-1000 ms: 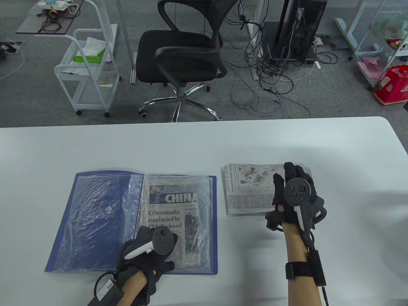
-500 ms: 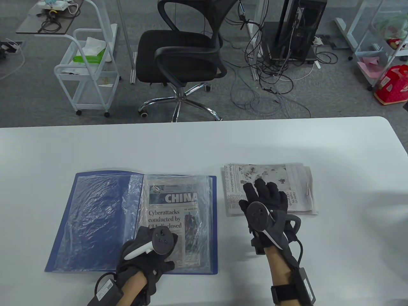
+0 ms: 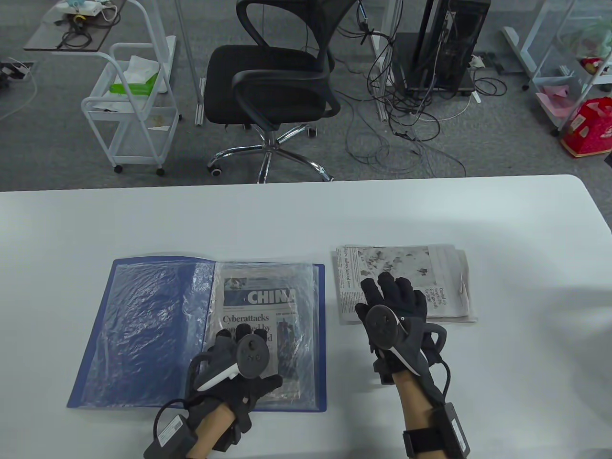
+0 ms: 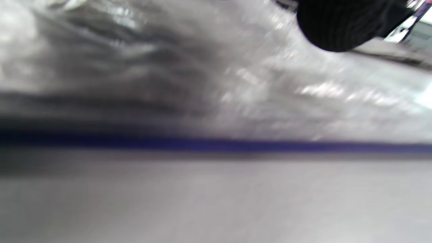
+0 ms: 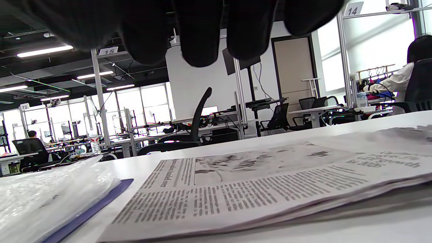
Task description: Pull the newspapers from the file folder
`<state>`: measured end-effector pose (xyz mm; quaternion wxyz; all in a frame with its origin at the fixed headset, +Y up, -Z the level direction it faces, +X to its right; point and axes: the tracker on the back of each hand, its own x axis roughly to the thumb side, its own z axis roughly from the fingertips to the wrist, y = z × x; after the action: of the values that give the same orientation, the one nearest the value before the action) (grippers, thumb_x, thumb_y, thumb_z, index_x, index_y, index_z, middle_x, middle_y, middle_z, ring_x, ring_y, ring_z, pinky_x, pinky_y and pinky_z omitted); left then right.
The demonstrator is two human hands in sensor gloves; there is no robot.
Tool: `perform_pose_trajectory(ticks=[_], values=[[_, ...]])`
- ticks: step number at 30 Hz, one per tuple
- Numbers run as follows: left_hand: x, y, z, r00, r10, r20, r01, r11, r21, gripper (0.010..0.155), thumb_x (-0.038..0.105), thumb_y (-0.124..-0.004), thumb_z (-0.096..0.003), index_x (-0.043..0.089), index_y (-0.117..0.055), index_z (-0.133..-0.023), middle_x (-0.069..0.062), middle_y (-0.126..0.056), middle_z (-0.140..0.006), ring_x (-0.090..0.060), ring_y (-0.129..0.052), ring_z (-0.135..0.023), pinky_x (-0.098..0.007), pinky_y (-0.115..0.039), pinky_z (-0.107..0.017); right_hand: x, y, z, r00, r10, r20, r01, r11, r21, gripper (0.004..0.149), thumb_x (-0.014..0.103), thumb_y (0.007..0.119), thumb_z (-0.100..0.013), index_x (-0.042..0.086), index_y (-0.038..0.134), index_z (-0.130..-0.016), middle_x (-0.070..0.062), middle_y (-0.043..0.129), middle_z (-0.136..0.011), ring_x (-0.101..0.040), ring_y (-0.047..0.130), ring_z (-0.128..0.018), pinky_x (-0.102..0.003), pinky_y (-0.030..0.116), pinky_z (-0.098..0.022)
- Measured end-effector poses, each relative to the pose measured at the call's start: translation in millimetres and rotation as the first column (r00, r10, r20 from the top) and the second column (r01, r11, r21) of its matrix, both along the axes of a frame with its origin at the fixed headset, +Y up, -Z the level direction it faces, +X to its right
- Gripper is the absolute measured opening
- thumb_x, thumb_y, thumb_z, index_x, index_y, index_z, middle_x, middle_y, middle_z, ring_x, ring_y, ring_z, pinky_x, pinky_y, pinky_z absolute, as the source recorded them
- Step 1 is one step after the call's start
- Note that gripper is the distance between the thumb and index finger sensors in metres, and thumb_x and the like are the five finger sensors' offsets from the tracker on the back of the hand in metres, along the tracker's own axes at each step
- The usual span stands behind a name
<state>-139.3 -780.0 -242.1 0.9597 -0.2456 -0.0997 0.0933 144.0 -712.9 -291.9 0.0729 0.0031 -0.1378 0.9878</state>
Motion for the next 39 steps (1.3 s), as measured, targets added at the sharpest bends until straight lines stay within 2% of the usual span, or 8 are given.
perform_pose_trajectory(ticks=[5, 10, 16, 20, 28, 35, 37, 39], values=[[2.2, -1.2, 0.2, 0.997, -0.052, -0.053, 0.056, 0.997, 0.057, 0.08, 0.052, -0.07, -0.0472, 0.013, -0.039, -0.11, -0.024, -0.027, -0.112, -0.068, -0.034, -0.092, -0.074, -0.045, -0.063, 0.2, -6.2, -2.0, 1.0, -0.002, -0.002, 0.002, 0.999, -0.035, 0.057, 0.054, 0.071, -0.039, 0.041, 0.069, -0.094, 0.001, 0.07, -0.108, -0.037, 0.07, -0.102, -0.063, 0.058, -0.071], [-12.4, 20.0, 0.4, 0.987, 0.025, -0.161, 0.023, 0.957, 0.289, 0.06, 0.04, -0.073, -0.0495, 0.014, -0.079, -0.103, -0.024, -0.068, -0.107, -0.059, -0.074, -0.089, -0.065, -0.074, -0.058, 2.6, -7.3, -2.9, 1.0, -0.012, 0.002, 0.013, 0.999, -0.045, 0.057, 0.054, 0.071, -0.039, 0.04, 0.069, -0.094, 0.0, 0.07, -0.108, -0.037, 0.071, -0.101, -0.063, 0.058, -0.07], [-87.3, 60.8, 9.1, 0.843, 0.255, -0.473, -0.011, 0.889, 0.458, 0.06, 0.039, -0.072, -0.0497, 0.007, -0.084, -0.1, -0.032, -0.075, -0.102, -0.059, -0.087, -0.084, -0.064, -0.08, -0.054, 5.6, -5.4, -3.1, 0.999, -0.039, 0.009, 0.04, 0.998, -0.038, 0.056, 0.054, 0.071, -0.039, 0.041, 0.069, -0.093, 0.0, 0.071, -0.107, -0.037, 0.073, -0.101, -0.063, 0.059, -0.07], [-141.1, 62.3, 13.6, 0.728, 0.235, -0.644, -0.021, 0.946, 0.322, 0.064, 0.039, -0.072, -0.0504, -0.001, -0.081, -0.1, -0.038, -0.07, -0.1, -0.064, -0.084, -0.083, -0.067, -0.079, -0.053, 7.0, -6.1, -3.7, 0.998, -0.055, 0.014, 0.056, 0.997, -0.046, 0.056, 0.054, 0.07, -0.039, 0.041, 0.07, -0.093, 0.0, 0.071, -0.108, -0.036, 0.073, -0.101, -0.062, 0.059, -0.071], [-194.3, 45.8, 17.5, 0.655, 0.02, -0.756, -0.006, 1.0, 0.021, 0.069, 0.04, -0.071, -0.0509, -0.002, -0.062, -0.105, -0.037, -0.05, -0.107, -0.067, -0.063, -0.092, -0.071, -0.063, -0.061, 16.3, -11.1, -7.1, 0.996, -0.083, 0.044, 0.086, 0.993, -0.075, 0.057, 0.054, 0.07, -0.039, 0.04, 0.07, -0.094, 0.0, 0.072, -0.107, -0.036, 0.075, -0.1, -0.062, 0.06, -0.07], [-211.2, 74.9, 30.3, 0.577, 0.331, -0.747, -0.024, 0.921, 0.389, 0.075, 0.039, -0.07, -0.0509, 0.004, -0.044, -0.112, -0.033, -0.035, -0.114, -0.067, -0.05, -0.099, -0.072, -0.053, -0.066, 18.4, -10.3, -8.3, 0.993, -0.104, 0.054, 0.108, 0.991, -0.076, 0.058, 0.055, 0.07, -0.039, 0.039, 0.068, -0.095, -0.001, 0.071, -0.108, -0.035, 0.075, -0.1, -0.062, 0.06, -0.07], [-205.8, 88.6, 33.3, 0.597, 0.415, -0.687, -0.009, 0.859, 0.512, 0.069, 0.033, -0.07, -0.0513, 0.01, -0.048, -0.113, -0.03, -0.037, -0.116, -0.065, -0.053, -0.101, -0.071, -0.054, -0.067, 18.9, -9.6, -8.5, 0.992, -0.114, 0.054, 0.118, 0.99, -0.073, 0.058, 0.055, 0.07, -0.039, 0.039, 0.068, -0.095, -0.001, 0.07, -0.108, -0.035, 0.075, -0.1, -0.062, 0.061, -0.07], [-194.9, 101.4, 32.7, 0.687, 0.464, -0.56, -0.03, 0.787, 0.616, 0.066, 0.03, -0.069, -0.0512, 0.014, -0.054, -0.113, -0.026, -0.041, -0.119, -0.063, -0.052, -0.103, -0.07, -0.052, -0.069, 19.3, -9.3, -8.5, 0.992, -0.116, 0.055, 0.119, 0.99, -0.071, 0.058, 0.055, 0.07, -0.039, 0.039, 0.068, -0.095, -0.001, 0.07, -0.108, -0.035, 0.075, -0.099, -0.062, 0.061, -0.07]])
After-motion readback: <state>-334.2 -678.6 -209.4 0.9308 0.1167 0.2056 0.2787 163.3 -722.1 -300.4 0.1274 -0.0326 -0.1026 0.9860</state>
